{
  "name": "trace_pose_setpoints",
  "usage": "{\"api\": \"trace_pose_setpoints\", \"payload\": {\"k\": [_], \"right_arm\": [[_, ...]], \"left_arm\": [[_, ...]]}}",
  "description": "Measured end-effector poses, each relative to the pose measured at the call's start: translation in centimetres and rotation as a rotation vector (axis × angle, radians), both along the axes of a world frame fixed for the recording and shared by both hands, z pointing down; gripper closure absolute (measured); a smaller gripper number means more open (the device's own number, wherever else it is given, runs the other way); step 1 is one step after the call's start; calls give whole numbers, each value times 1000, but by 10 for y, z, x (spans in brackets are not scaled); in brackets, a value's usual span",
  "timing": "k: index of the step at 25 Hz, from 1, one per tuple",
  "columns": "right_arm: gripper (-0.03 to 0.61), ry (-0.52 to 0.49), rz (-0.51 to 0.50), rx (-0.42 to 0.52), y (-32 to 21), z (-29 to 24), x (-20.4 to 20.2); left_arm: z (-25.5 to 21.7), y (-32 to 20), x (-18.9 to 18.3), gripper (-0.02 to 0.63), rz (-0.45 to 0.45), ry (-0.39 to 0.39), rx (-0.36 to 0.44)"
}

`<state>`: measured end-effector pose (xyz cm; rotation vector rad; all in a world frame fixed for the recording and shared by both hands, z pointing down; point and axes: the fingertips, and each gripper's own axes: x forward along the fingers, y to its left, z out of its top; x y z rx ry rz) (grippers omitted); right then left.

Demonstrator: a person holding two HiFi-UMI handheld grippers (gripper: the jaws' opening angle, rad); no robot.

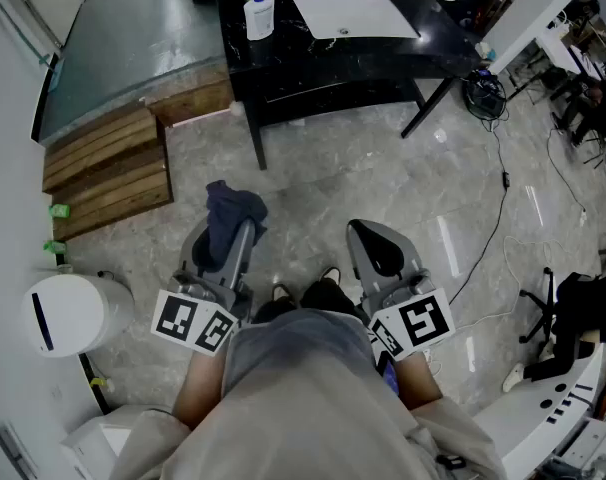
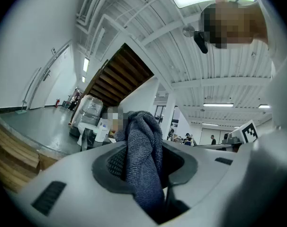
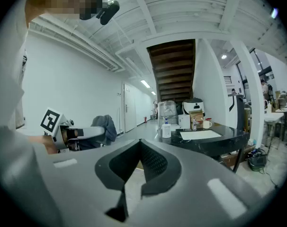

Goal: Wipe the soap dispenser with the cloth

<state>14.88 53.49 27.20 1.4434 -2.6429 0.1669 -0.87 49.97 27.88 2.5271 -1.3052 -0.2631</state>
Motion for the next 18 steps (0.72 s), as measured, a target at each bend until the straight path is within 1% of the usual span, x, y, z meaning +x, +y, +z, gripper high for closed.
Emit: {"api": "trace_pose_setpoints", "payload": {"k": [9,14,18], "right_arm": [[579,12,-20,-5,3,2,-23],[578,-32,-39,-9,3,0,-29],[578,-37,-48,-7,1,0,-29]], "left_arm": [[2,5,-21,477,-8,10,0],[4,6,-28,477,-16,22,-3],[7,5,-30,477,-17,28,-12]]}}
